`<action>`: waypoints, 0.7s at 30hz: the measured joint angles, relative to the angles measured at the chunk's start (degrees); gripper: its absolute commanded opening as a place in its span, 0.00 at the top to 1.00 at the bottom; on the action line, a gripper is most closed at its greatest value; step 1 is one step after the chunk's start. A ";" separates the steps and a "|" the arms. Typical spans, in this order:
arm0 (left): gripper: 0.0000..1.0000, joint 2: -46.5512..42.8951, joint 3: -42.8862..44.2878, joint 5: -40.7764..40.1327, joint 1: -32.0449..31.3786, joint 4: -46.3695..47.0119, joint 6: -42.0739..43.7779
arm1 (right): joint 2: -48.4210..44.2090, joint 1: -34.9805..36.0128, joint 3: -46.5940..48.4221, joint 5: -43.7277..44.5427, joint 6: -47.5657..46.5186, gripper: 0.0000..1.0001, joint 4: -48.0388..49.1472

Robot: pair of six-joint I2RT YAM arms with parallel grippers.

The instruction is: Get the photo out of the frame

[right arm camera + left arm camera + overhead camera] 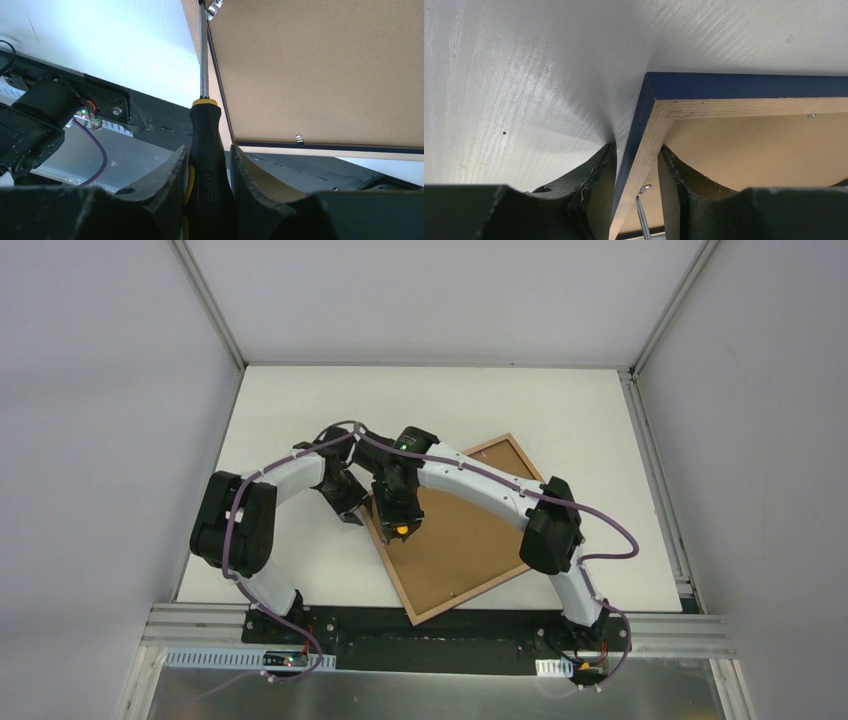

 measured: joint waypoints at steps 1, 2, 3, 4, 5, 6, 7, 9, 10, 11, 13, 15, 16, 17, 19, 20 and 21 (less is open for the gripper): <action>0.64 0.11 0.00 0.02 0.02 0.00 0.00 | 0.02 0.04 0.00 0.00 -0.22 1.00 -0.26; 0.65 0.17 0.00 0.02 0.07 0.00 0.02 | 0.04 0.04 0.00 0.02 -0.37 1.00 -0.39; 0.65 0.28 0.02 0.02 0.07 0.00 0.02 | 0.04 0.09 0.00 0.04 -0.42 1.00 -0.57; 0.65 0.44 0.09 0.09 0.07 -0.02 0.11 | 0.04 0.09 0.00 0.07 -0.50 1.00 -0.74; 0.65 0.63 0.20 0.24 0.07 -0.02 0.24 | 0.04 0.09 0.00 0.09 -0.61 1.00 -0.98; 0.66 0.83 0.26 0.35 0.07 -0.02 0.28 | 0.04 0.09 0.00 0.11 -0.68 1.00 -1.18; 0.66 1.05 0.39 0.50 0.07 -0.04 0.42 | 0.04 0.09 0.00 0.13 -0.79 1.00 -1.42; 0.67 1.60 0.79 1.07 0.07 -0.22 0.72 | 0.04 0.09 0.00 0.17 -0.85 1.00 -1.81; 0.67 1.75 0.90 1.31 0.07 -0.22 0.79 | 0.04 0.09 0.00 0.20 -0.85 1.00 -1.99; 0.68 2.01 1.01 1.53 0.07 -0.22 0.85 | 0.04 0.09 0.00 0.22 -0.87 1.00 -2.19; 0.69 2.34 1.20 1.84 0.07 -0.26 1.01 | 0.04 0.09 0.00 0.26 -0.94 1.00 -2.51; 0.72 2.54 1.33 1.97 0.07 -0.28 1.11 | 0.04 0.09 -0.13 0.26 -1.07 1.00 -2.62; 0.74 2.64 1.40 1.99 0.07 -0.33 1.11 | 0.00 0.09 -0.37 0.22 -1.14 1.00 -2.62; 0.75 2.75 1.53 1.99 0.07 -0.42 1.14 | -0.13 0.09 -0.76 0.17 -1.25 1.00 -2.62; 0.77 3.04 1.84 2.03 0.07 -0.55 1.31 | -0.66 0.09 -2.01 0.00 -1.46 1.00 -2.49; 0.78 3.23 2.08 2.08 0.07 -0.81 1.44 | -0.94 0.17 -2.64 -0.07 -1.64 1.00 -2.34; 0.78 3.43 2.29 2.14 0.07 -1.01 1.57 | -1.22 0.24 -3.28 -0.09 -1.75 1.00 -2.12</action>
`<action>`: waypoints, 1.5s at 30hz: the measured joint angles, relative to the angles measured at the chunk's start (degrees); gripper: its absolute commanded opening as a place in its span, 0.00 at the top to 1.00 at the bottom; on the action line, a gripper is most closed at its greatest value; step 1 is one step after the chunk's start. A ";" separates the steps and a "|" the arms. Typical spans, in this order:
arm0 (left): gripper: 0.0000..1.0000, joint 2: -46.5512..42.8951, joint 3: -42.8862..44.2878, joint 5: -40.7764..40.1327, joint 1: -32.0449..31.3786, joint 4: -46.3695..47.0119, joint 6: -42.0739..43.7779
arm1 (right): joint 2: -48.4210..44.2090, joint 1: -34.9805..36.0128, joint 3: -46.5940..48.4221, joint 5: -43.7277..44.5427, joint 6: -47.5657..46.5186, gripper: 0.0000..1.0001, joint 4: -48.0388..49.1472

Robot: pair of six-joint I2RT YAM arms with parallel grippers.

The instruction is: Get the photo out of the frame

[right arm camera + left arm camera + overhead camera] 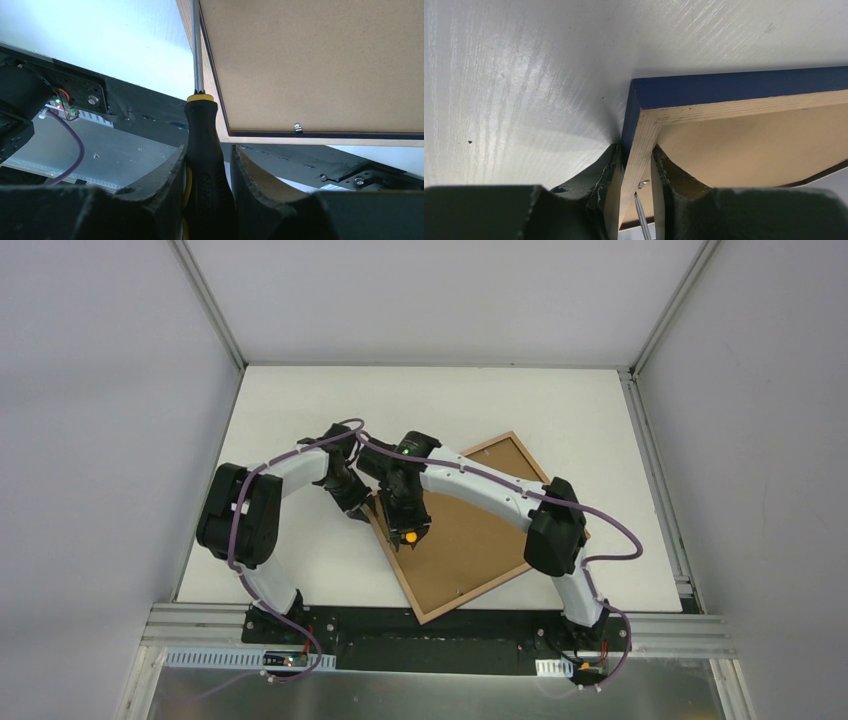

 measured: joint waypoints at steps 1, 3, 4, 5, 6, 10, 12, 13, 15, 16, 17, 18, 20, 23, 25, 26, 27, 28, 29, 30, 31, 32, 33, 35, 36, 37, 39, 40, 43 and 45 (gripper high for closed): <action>0.79 0.13 0.13 0.04 0.00 -0.13 0.15 | -0.26 0.02 -0.50 -0.02 -0.09 1.00 0.20; 0.80 0.22 0.15 0.09 0.00 -0.28 0.15 | -1.05 0.00 -1.79 -0.02 -0.22 1.00 0.83; 0.80 0.24 0.15 0.20 0.00 -0.28 0.17 | -1.40 0.00 -2.36 0.07 -0.35 1.00 1.14; 0.81 0.31 0.15 0.31 -0.02 -0.28 0.17 | -1.62 0.00 -2.67 0.15 -0.39 1.00 1.29; 0.81 0.37 0.17 0.44 0.00 -0.28 0.20 | -1.88 0.00 -3.06 0.33 -0.50 1.00 1.49; 0.81 0.44 0.20 0.72 -0.02 -0.26 0.59 | -2.54 -0.24 -4.02 0.42 -0.68 1.00 1.97; 0.82 0.46 0.22 0.76 -0.07 -0.26 0.72 | -3.06 -0.33 -4.81 0.39 -0.81 1.00 2.45; 0.82 0.50 0.26 0.76 -0.07 -0.28 0.76 | -3.37 -0.33 -5.27 0.48 -0.85 1.00 2.73; 0.83 0.68 0.46 0.76 -0.09 -0.42 0.90 | -3.98 -0.35 -6.10 0.63 -1.03 1.00 3.04; 0.83 0.81 0.63 0.76 -0.09 -0.55 1.01 | -4.42 -0.37 -6.58 0.83 -1.09 1.00 2.86; 0.84 0.90 0.79 0.76 -0.09 -0.70 1.03 | -4.85 -0.42 -7.02 1.60 -1.09 1.00 2.27; 0.84 1.01 0.90 0.76 -0.09 -0.83 1.07 | -5.46 -0.63 -7.74 1.99 -1.11 1.00 1.46; 0.85 1.25 1.20 0.76 -0.09 -1.18 1.22 | -6.58 -1.46 -9.03 2.54 -1.11 1.00 0.13; 0.85 1.53 1.55 0.76 -0.09 -1.62 1.57 | -7.80 -2.73 -10.58 2.91 -1.16 1.00 -0.24; 0.84 1.55 1.62 0.76 -0.09 -1.70 1.81 | -8.35 -3.30 -11.32 2.82 -1.38 1.00 -0.26; 0.83 1.55 1.62 0.76 -0.09 -1.73 1.95 | -8.59 -3.80 -11.58 2.36 -1.66 1.00 -0.11; 0.80 1.55 1.64 0.76 -0.09 -1.73 2.08 | -8.76 -4.00 -11.61 1.90 -1.92 1.00 0.09; 0.73 1.55 1.66 0.79 -0.09 -1.73 2.16 | -8.92 -4.15 -11.56 1.33 -2.23 1.00 0.57; 0.60 1.57 1.73 0.85 -0.09 -1.77 2.34 | -9.03 -4.20 -11.21 0.63 -2.51 1.00 0.96; 0.47 1.62 1.86 0.90 -0.09 -1.86 2.58 | -9.03 -4.20 -10.34 -0.11 -2.82 1.00 1.05; 0.37 1.66 1.97 0.87 -0.09 -1.88 3.28 | -9.03 -4.17 -9.38 -0.63 -3.15 1.00 1.18; 0.28 1.57 1.99 0.90 -0.09 -2.19 3.87 | -9.03 -4.20 -7.96 -1.25 -3.54 1.00 1.27; 0.22 1.20 1.99 1.38 -0.07 -2.40 3.76 | -9.07 -4.31 -6.67 -1.79 -3.87 1.00 1.62; 0.16 -0.70 1.88 1.05 -0.13 -1.77 5.22 | -10.16 -4.72 -6.71 -3.72 -4.31 1.00 4.13; 0.13 -1.86 1.77 0.76 -0.13 -1.99 5.92 | -11.02 -5.18 -7.89 -4.79 -4.48 1.00 5.46; 0.13 -3.61 1.57 1.09 -0.13 -1.97 6.62 | -12.46 -5.97 -10.40 -6.80 -4.70 1.00 7.65; 0.13 -8.63 1.33 1.18 -0.11 -1.73 7.67 | -16.41 -8.52 -17.66 -11.82 -5.20 1.00 11.74; 0.13 -11.41 1.05 1.38 -0.09 -1.31 8.04 | -18.16 -10.01 -20.72 -14.27 -5.40 1.00 12.92; 0.09 -23.61 -2.47 4.13 -0.11 2.86 8.74 | -23.30 -15.96 -29.09 -22.93 -6.12 1.00 16.20; 0.08 -31.21 -5.73 7.61 -0.24 6.32 8.96 | -25.73 -19.67 -32.20 -28.79 -6.88 1.00 17.75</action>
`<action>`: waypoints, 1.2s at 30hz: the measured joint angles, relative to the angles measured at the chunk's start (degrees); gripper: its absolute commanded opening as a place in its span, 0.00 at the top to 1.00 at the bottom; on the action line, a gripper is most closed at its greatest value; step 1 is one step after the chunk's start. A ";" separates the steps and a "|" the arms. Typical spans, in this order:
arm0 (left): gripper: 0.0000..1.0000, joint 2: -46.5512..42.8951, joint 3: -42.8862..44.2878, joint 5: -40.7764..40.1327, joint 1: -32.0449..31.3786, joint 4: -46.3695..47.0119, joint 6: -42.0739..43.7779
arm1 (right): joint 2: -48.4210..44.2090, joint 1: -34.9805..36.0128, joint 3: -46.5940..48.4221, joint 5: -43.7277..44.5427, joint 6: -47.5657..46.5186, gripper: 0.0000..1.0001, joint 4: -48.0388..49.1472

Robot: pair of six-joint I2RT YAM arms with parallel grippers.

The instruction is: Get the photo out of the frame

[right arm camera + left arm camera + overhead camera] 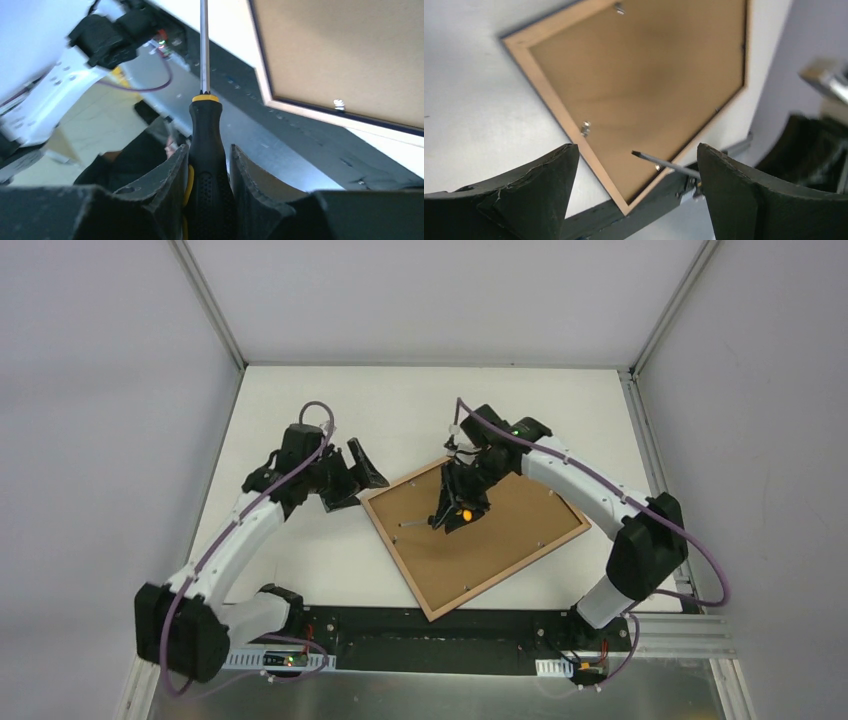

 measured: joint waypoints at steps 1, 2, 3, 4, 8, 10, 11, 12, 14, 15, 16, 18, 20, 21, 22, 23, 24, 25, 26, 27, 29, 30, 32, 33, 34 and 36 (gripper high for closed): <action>0.07 -2.73 -1.27 1.55 -0.28 1.31 0.17 | -0.87 -1.31 -0.96 -2.32 -0.26 1.00 0.74; 0.07 -5.68 -2.45 3.30 -1.09 2.45 0.74 | -1.88 -2.73 -2.10 -5.31 -0.70 1.00 1.60; 0.06 -8.09 -3.17 4.85 -2.43 3.10 1.42 | -2.80 -3.69 -3.19 -8.26 -1.22 1.00 2.32; 0.05 -9.90 -3.43 6.29 -4.20 3.72 2.40 | -3.52 -4.20 -4.09 -10.73 -1.70 1.00 2.82; 0.05 -14.10 -3.45 8.24 -14.14 6.49 7.80 | -4.70 -3.98 -7.17 -20.15 -3.48 1.00 4.66; 0.07 -14.84 -3.43 8.44 -18.71 7.15 11.13 | -4.70 -3.61 -8.24 -23.78 -4.48 1.00 5.22; 0.09 -14.80 -3.41 9.05 -20.20 7.30 12.79 | -4.70 -3.43 -8.61 -25.49 -4.98 1.00 5.14; 0.10 -14.40 -3.28 9.84 -21.14 7.23 14.23 | -4.70 -3.28 -8.85 -27.26 -5.55 1.00 5.14; 0.12 -12.81 -2.51 11.63 -21.57 6.95 16.35 | -4.70 -2.95 -8.94 -29.44 -6.40 1.00 5.16; 0.14 -11.76 -1.84 13.14 -21.57 6.84 17.20 | -4.70 -2.71 -8.96 -29.88 -6.86 1.00 4.96; 0.14 -10.69 -1.11 14.86 -21.57 6.86 17.79 | -4.59 -2.64 -8.98 -30.42 -7.19 1.00 4.85; 0.17 -8.79 0.00 18.27 -21.66 7.02 18.82 | -4.31 -2.23 -8.96 -31.89 -7.69 1.00 5.05; 0.20 -7.67 0.26 21.66 -22.01 6.97 19.45 | -3.85 -1.22 -8.96 -32.83 -8.33 1.00 4.96; 0.20 -7.30 0.26 23.32 -22.16 6.71 19.67 | -3.56 -0.70 -8.92 -33.14 -8.57 1.00 4.96; 0.21 -6.95 0.26 24.87 -22.36 6.67 19.87 | -3.08 0.00 -8.79 -33.66 -8.76 1.00 4.96; 0.22 -6.67 0.26 25.94 -22.38 6.67 19.96 | -2.73 0.37 -8.63 -33.94 -8.94 1.00 4.98; 0.23 -6.38 0.26 27.26 -22.53 6.56 20.15 | -2.34 0.72 -8.41 -34.49 -9.14 1.00 4.96; 0.24 -6.16 0.26 28.44 -22.64 6.29 20.22 | -2.01 0.96 -8.15 -35.23 -9.27 1.00 4.87; 0.27 -6.03 0.24 29.53 -22.64 6.12 20.24 | -1.84 1.11 -7.91 -35.71 -9.40 1.00 4.87; 0.30 -5.95 0.24 30.71 -22.64 6.03 20.22 | -1.70 1.20 -7.67 -36.33 -9.57 1.00 5.01; 0.48 -5.90 0.20 33.14 -22.67 5.92 20.06 | -1.60 1.20 -7.26 -37.20 -9.55 1.00 5.35; 0.60 -5.90 0.15 34.18 -22.67 5.92 19.91 | -1.55 1.20 -7.13 -37.42 -9.57 1.00 5.64; 0.75 -5.90 -0.09 35.89 -22.71 5.90 19.41 | -1.25 1.20 -6.64 -38.03 -9.55 1.00 6.03; 0.82 -5.95 -0.20 36.59 -22.73 5.90 19.23 | -1.07 1.20 -6.38 -38.12 -9.57 1.00 6.29; 0.96 -6.03 -0.22 37.42 -22.73 6.05 19.32 | -0.83 1.20 -6.23 -37.90 -9.68 1.00 6.67; 1.00 -6.80 -0.22 37.97 -23.06 6.25 19.52 | -0.15 1.18 -5.70 -38.03 -9.92 1.00 7.15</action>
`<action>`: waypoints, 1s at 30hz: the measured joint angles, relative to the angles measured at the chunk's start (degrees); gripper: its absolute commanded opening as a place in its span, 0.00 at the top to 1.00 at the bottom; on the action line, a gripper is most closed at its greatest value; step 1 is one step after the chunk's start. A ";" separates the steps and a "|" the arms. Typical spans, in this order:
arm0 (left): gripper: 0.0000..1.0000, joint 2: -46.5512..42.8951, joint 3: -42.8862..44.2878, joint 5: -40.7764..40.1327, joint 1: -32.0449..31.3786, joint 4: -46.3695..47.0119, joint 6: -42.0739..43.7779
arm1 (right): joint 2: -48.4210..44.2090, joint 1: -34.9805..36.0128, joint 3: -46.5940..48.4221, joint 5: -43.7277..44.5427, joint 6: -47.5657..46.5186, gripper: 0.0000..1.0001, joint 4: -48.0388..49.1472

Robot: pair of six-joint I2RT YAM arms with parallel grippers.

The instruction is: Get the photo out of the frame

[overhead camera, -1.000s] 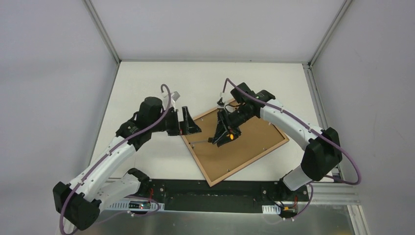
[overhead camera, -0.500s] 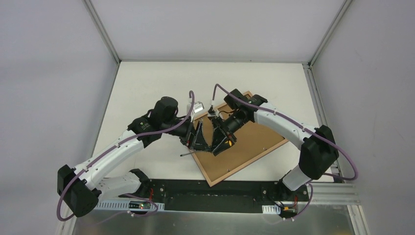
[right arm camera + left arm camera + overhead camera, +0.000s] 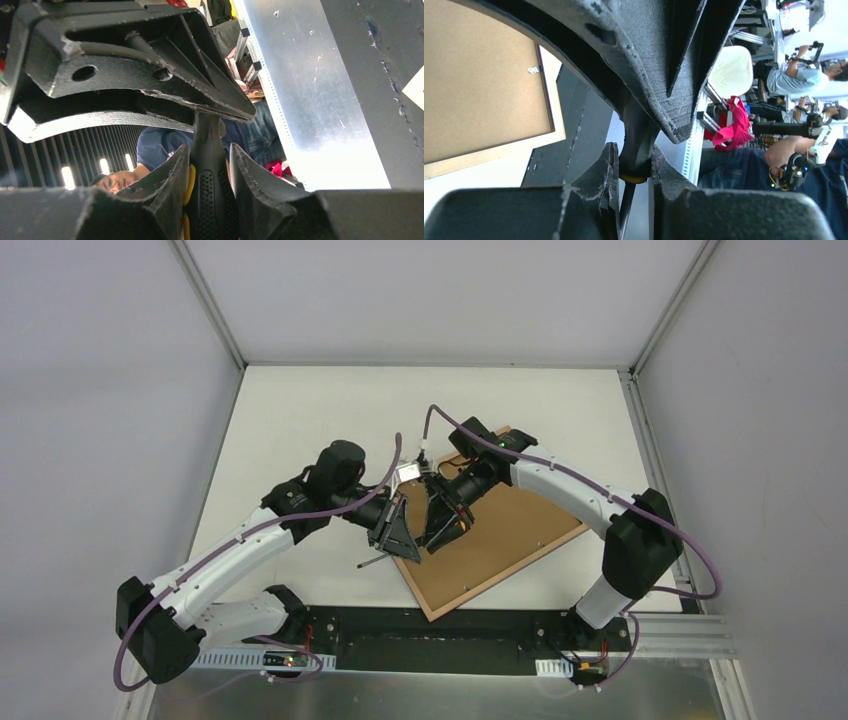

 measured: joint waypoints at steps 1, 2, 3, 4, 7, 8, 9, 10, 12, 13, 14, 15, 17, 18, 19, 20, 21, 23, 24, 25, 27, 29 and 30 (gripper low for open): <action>1.00 -0.42 0.00 -0.39 0.02 -0.11 -0.17 | 0.20 -0.04 0.17 -0.09 0.17 0.88 0.17; 1.00 -0.87 -0.02 -1.09 0.02 -0.28 -0.13 | 0.31 -0.04 0.37 0.13 0.42 0.74 0.66; 1.00 -1.36 -0.02 -1.88 0.04 -0.55 -0.28 | 0.31 -0.04 0.39 0.35 1.09 0.59 1.49; 1.00 -1.88 -0.11 -3.06 0.04 -0.90 -0.33 | 0.26 -0.04 0.39 0.94 2.16 0.46 2.64; 1.00 -4.13 -0.83 -7.39 0.04 -1.49 -0.87 | -1.07 -0.63 -2.12 4.66 9.62 0.16 11.10; 1.00 -5.16 -1.27 -9.09 0.04 -1.42 -1.11 | -1.99 -0.87 -3.89 5.86 12.61 0.10 14.36; 1.00 -6.32 -1.75 -10.86 0.04 -1.29 -1.60 | -3.74 -1.29 -7.23 7.76 16.72 0.08 20.13; 1.00 -7.58 -2.21 -12.59 0.04 -1.25 -2.12 | -5.40 -1.60 -10.32 9.42 21.20 0.07 25.05; 1.00 -10.16 -3.23 -15.69 0.04 -0.46 -3.45 | -8.24 -1.99 -16.00 12.46 30.45 0.05 35.21; 1.00 -11.30 -3.80 -17.33 0.04 0.13 -4.15 | -9.38 -2.03 -18.36 13.79 34.93 0.05 40.39; 1.00 -12.33 -4.39 -18.78 0.04 0.72 -5.16 | -10.01 -1.99 -19.76 15.06 38.12 0.05 44.02; 1.00 -13.11 -4.92 -19.85 0.04 1.29 -5.66 | -10.54 -1.79 -21.05 16.90 41.72 0.05 48.28; 1.00 -14.82 -5.90 -22.14 0.04 2.64 -7.02 | -11.02 -1.51 -22.23 20.74 47.17 0.05 54.53; 1.00 -15.63 -6.34 -23.28 0.04 3.37 -7.74 | -11.30 -1.46 -22.47 22.71 49.22 0.05 56.76; 1.00 -16.33 -6.71 -24.30 0.04 4.04 -8.39 | -11.61 -1.42 -22.62 24.24 50.73 0.05 58.53; 1.00 -16.74 -6.84 -25.16 0.04 4.48 -8.90 | -12.20 -1.40 -22.84 26.18 52.15 0.05 60.19; 1.00 -17.00 -6.97 -26.03 0.04 5.18 -9.42 | -13.09 -1.38 -23.15 28.20 53.42 0.06 61.72; 1.00 -17.07 -7.04 -27.47 0.04 6.16 -10.05 | -15.26 -1.25 -23.28 31.50 54.66 0.09 62.60; 1.00 -17.07 -7.06 -28.22 0.04 6.51 -10.27 | -16.31 -1.07 -22.95 32.81 54.51 0.11 61.96; 1.00 -17.05 -7.08 -28.83 0.04 6.80 -10.58 | -17.38 -0.87 -22.18 34.25 53.75 0.13 60.54; 1.00 -17.03 -7.28 -29.92 0.04 7.69 -11.15 | -18.38 0.39 -20.52 36.63 51.80 0.19 57.79; 1.00 -16.85 -7.52 -30.84 0.04 8.61 -11.61 | -18.80 2.10 -18.93 38.93 49.44 0.24 55.10; 1.00 -16.70 -7.67 -31.28 0.04 9.14 -11.91 | -18.88 3.08 -18.38 40.06 48.35 0.26 53.88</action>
